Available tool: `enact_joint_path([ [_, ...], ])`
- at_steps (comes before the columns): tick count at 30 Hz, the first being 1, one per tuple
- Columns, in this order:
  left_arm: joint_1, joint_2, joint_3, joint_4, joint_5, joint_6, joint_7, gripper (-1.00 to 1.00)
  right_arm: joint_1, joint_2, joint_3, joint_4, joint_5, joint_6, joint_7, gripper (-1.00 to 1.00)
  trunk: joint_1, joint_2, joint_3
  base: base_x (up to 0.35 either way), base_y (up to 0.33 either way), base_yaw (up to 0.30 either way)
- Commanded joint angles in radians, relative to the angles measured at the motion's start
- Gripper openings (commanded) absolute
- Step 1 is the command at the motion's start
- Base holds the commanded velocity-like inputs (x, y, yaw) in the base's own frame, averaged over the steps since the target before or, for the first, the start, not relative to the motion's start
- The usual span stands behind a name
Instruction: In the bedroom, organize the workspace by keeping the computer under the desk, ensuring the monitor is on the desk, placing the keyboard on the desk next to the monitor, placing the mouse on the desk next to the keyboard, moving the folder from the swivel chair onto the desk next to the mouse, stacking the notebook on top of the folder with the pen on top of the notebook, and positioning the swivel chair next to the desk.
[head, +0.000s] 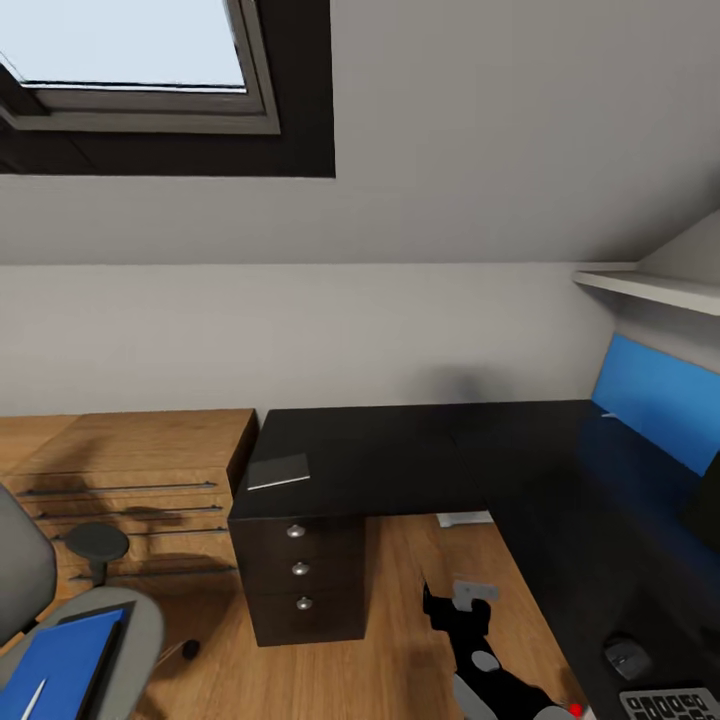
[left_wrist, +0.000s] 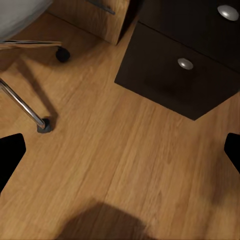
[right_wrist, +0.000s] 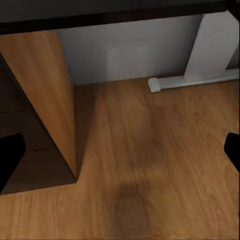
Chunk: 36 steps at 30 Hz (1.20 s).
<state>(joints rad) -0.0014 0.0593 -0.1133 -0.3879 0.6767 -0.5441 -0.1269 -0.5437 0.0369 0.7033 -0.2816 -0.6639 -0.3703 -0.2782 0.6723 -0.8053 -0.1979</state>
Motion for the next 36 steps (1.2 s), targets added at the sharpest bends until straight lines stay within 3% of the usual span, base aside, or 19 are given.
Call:
enact_joint_path([
  [1, 0.0, 0.001, -0.007, 0.0, 0.011, -0.005, -0.004, 1.0, -0.001, 0.006, 0.009, 0.022, -0.007, -0.016, -0.005, 1.0, -0.004, 0.006, 0.002, 0.0, 0.0, 0.003],
  [10, 0.0, 0.0, -0.01, 0.004, 0.013, -0.007, -0.004, 1.0, -0.001, 0.025, 0.01, 0.128, -0.006, -0.059, 0.003, 1.0, -0.038, 0.069, 0.03, 0.0, 0.0, 0.001],
  [14, 0.0, -0.002, -0.011, 0.009, 0.014, 0.007, -0.003, 1.0, -0.001, 0.028, 0.01, 0.166, -0.005, -0.065, 0.039, 1.0, -0.054, 0.097, 0.043, 0.0, 0.0, 0.0],
  [20, 0.0, -0.01, -0.012, 0.02, 0.012, 0.093, -0.004, 1.0, -0.001, 0.034, 0.011, 0.18, -0.006, -0.067, 0.095, 1.0, -0.077, 0.139, 0.061, 0.0, 0.0, 0.007],
  [24, 0.0, -0.015, -0.012, 0.023, 0.01, 0.143, -0.005, 1.0, -0.001, 0.055, 0.01, 0.185, -0.005, -0.067, 0.11, 1.0, -0.092, 0.167, 0.074, 0.0, 0.0, 0.123],
  [36, 0.0, -0.018, -0.013, 0.024, 0.007, 0.169, -0.011, 1.0, -0.001, 0.083, 0.01, 0.192, -0.005, -0.068, 0.118, 1.0, -0.092, 0.167, 0.074, 0.0, 0.0, 0.246],
])
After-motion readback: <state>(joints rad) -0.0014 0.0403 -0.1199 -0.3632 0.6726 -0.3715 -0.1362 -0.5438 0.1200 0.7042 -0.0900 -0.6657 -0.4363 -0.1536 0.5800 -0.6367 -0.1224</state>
